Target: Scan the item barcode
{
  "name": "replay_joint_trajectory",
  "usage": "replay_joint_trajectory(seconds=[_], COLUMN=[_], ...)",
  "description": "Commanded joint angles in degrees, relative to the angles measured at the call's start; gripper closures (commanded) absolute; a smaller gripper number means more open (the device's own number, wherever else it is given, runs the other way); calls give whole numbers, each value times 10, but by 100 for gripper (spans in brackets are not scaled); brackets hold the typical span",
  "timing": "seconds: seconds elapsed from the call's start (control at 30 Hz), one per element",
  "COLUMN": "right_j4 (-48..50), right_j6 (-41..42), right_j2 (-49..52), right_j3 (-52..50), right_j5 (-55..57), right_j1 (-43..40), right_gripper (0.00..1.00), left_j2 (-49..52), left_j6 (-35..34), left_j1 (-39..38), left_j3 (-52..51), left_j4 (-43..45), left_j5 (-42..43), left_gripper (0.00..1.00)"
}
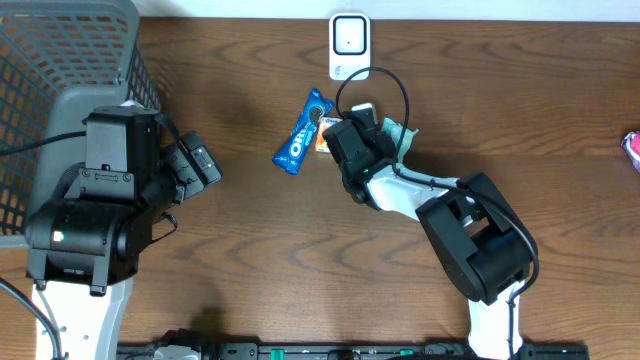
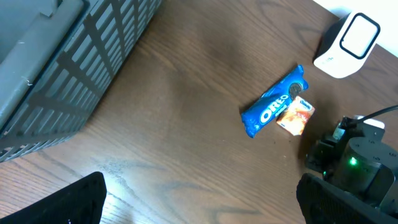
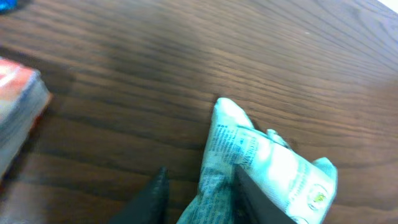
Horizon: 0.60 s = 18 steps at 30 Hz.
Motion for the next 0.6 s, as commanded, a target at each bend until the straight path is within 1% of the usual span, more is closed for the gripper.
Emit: replay_joint_trajectory(seconds=[0.0,0.07,0.1,0.17,0.2,0.23,0.27,0.33,0.37,0.43,0.57], right_j4=[-14,-21,-25,-34,-42,-50,-56,-63,-71,-91,-123], right_j6=[3,3,3,3,3,3,3,3,3,3,14], right_j2=[15,6,1,-10,-16,-22,-24,-25,-25,-25,-23], right_j3=[-3,-3,-3,-2,-1,1,3,4,4,4,3], right_j5=[-5,-6,-5,-5,-4,3,11,31,38,40,-1], right_j1=[-4,-5,-5,-6,-6,-7,-8,-11,-15,-27,-52], right_gripper=[83,92,94,94,92,79,70,54,51,51,55], left_j2=[2,2,2,2,2,2,2,2,2,2,2], left_j6=[1,1,1,1,2,2,1,1,1,1,1], left_j1=[3,3,3,3,3,3,3,3,3,3,3], left_j3=[4,4,4,4,4,4,4,4,4,4,4], left_j4=[-2,-2,-2,-2,-2,-2,-2,-2,-2,-2,-2], left_j5=[-7,-7,-7,-7,-7,-7,-7,-7,-7,-7,-7], left_gripper=[2,2,2,2,2,2,2,2,2,2,2])
